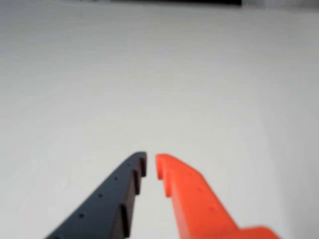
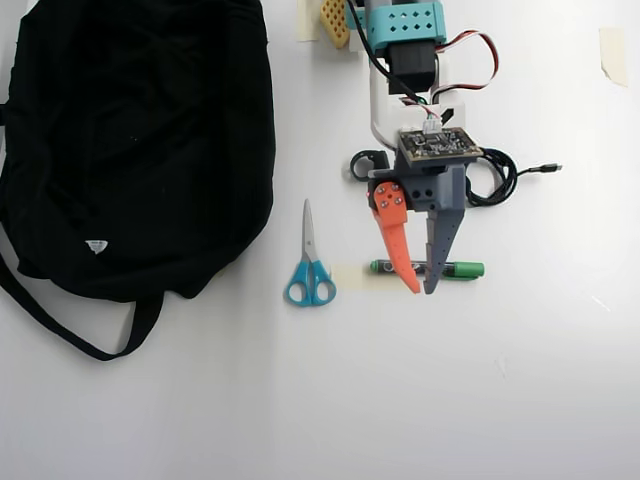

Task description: Put the green marker into the black bag

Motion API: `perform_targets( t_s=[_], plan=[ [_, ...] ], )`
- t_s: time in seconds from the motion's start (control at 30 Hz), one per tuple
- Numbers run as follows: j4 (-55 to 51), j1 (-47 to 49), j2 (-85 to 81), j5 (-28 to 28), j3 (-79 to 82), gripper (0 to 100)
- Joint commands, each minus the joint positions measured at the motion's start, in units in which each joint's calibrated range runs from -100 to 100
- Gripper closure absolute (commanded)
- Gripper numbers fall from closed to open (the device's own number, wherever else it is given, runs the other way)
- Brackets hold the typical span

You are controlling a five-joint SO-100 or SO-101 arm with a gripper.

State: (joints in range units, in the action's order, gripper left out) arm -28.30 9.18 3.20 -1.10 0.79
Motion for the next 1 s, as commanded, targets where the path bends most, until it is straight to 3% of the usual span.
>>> perform_targets(
  t_s=[0.0, 0.3, 0.47, 0.97],
  plan=[
    [-13.1, 0.5, -1.9, 0.4, -7.3, 98],
    [-35.9, 0.5, -1.9, -0.4, -15.3, 98],
    [-45.8, -0.1, -2.0, -3.7, -16.8, 98],
    [-51.6, 0.5, -2.0, -4.1, -16.0, 98]
  ],
)
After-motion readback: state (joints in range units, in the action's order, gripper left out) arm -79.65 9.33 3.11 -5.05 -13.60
